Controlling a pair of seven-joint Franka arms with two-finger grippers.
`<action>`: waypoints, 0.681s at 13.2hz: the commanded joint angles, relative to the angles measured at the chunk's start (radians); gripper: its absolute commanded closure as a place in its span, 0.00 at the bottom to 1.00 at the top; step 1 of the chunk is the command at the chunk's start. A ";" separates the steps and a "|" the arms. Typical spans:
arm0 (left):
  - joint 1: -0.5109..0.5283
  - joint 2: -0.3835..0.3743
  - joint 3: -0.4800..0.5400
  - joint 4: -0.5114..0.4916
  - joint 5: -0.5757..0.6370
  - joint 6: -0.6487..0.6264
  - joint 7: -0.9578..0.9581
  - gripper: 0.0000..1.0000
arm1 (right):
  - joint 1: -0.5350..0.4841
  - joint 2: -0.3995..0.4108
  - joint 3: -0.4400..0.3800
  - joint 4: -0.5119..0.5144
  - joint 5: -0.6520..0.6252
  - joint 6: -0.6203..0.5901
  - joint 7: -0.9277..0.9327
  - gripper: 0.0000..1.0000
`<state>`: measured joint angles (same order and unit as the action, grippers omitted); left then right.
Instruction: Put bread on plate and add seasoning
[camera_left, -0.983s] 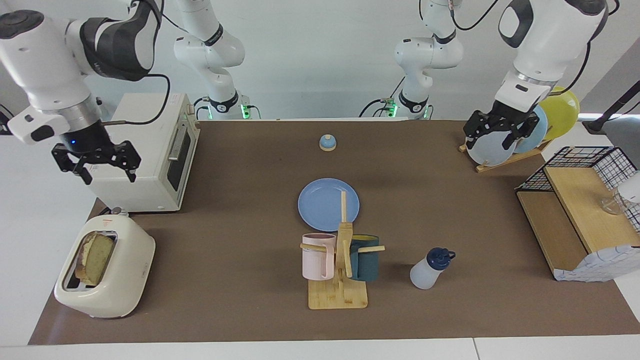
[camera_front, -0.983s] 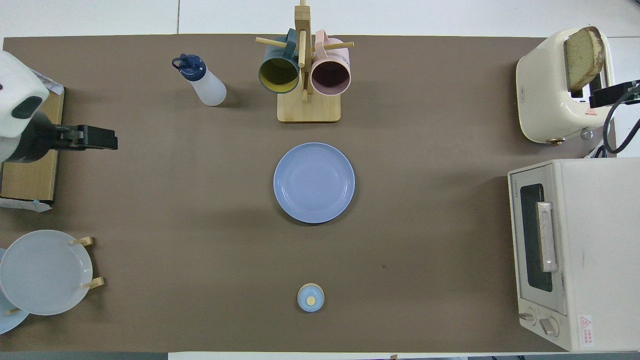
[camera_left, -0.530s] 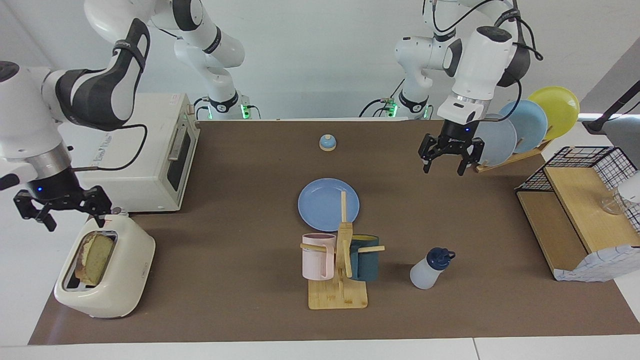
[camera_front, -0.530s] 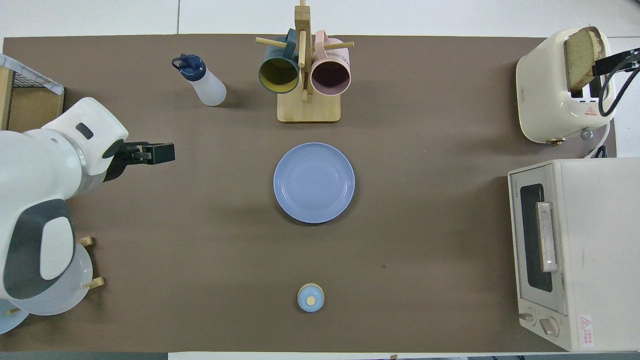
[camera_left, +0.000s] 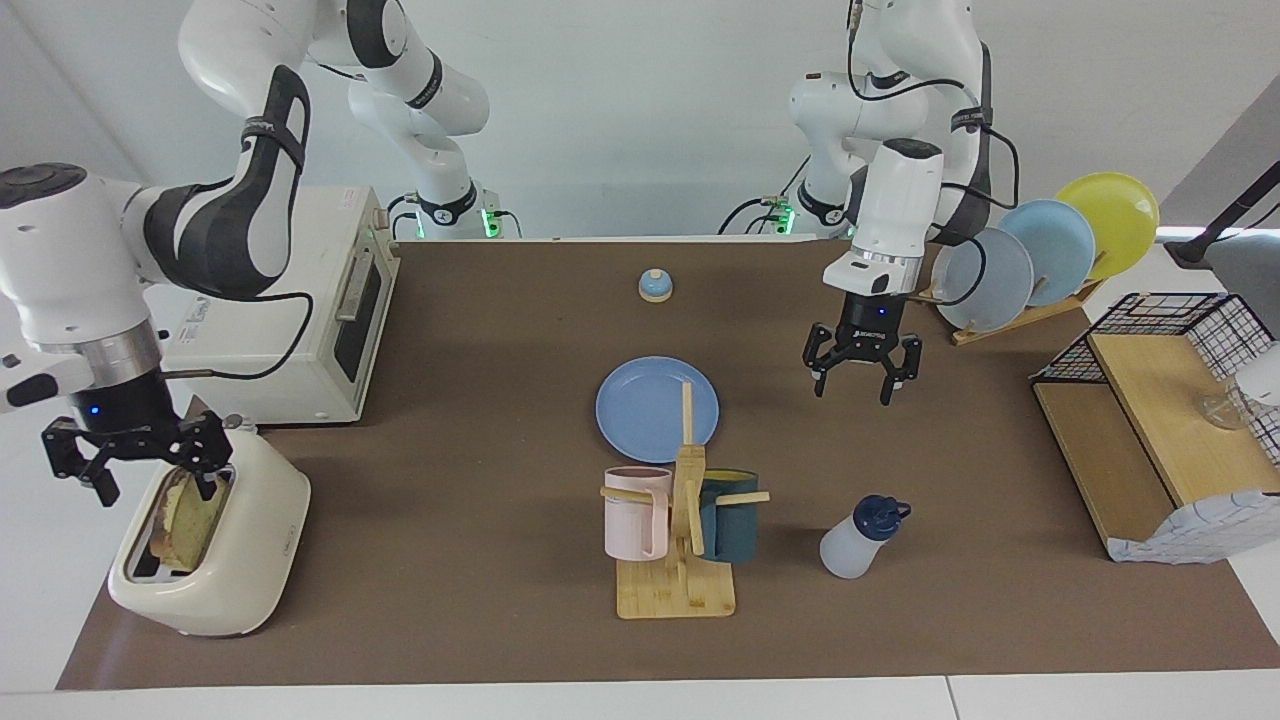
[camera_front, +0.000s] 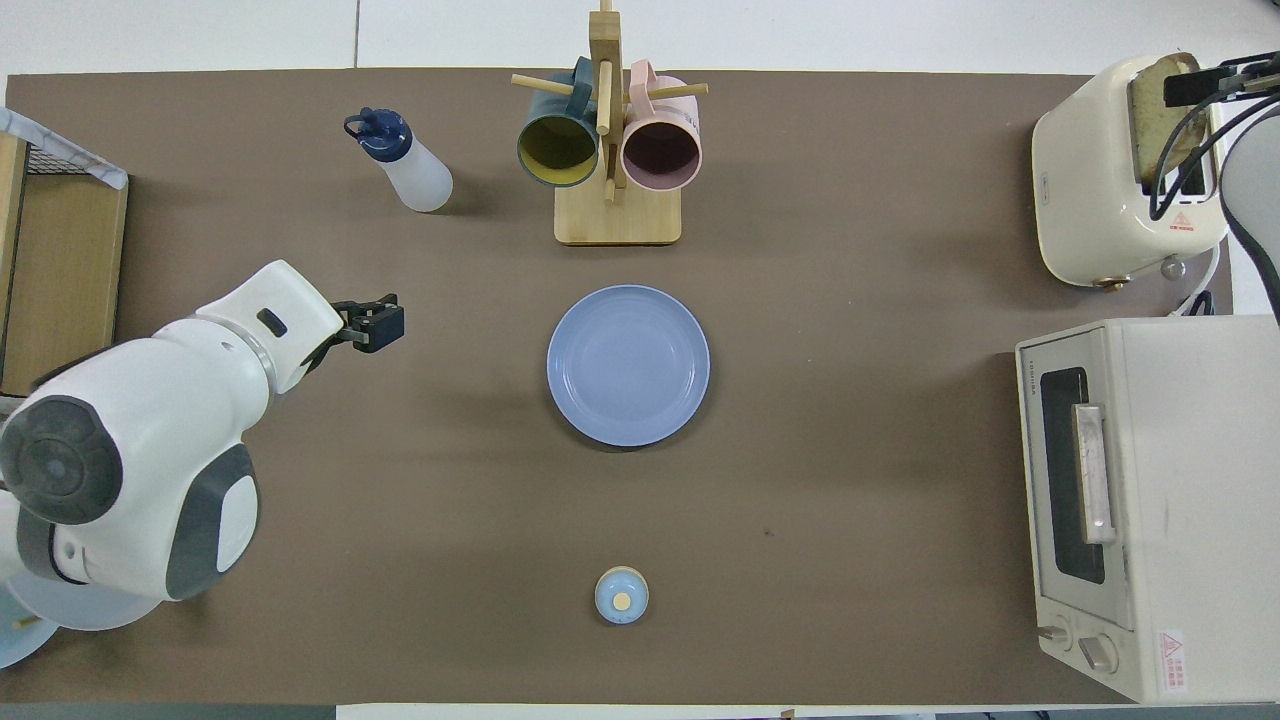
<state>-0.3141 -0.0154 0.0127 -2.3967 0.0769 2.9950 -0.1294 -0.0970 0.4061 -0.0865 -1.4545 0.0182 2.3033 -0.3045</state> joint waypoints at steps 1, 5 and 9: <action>-0.014 0.086 0.012 -0.015 0.011 0.192 -0.018 0.00 | 0.010 -0.085 0.007 -0.199 0.016 0.138 0.012 0.00; -0.031 0.265 0.018 -0.001 -0.058 0.457 -0.016 0.00 | 0.005 -0.090 0.007 -0.208 0.014 0.143 -0.037 0.49; -0.251 0.402 0.223 0.103 -0.160 0.499 -0.015 0.00 | -0.004 -0.086 0.005 -0.184 0.002 0.117 -0.106 1.00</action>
<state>-0.4381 0.3218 0.1106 -2.3560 -0.0514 3.4770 -0.1377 -0.0866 0.3392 -0.0881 -1.6238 0.0174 2.4326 -0.3634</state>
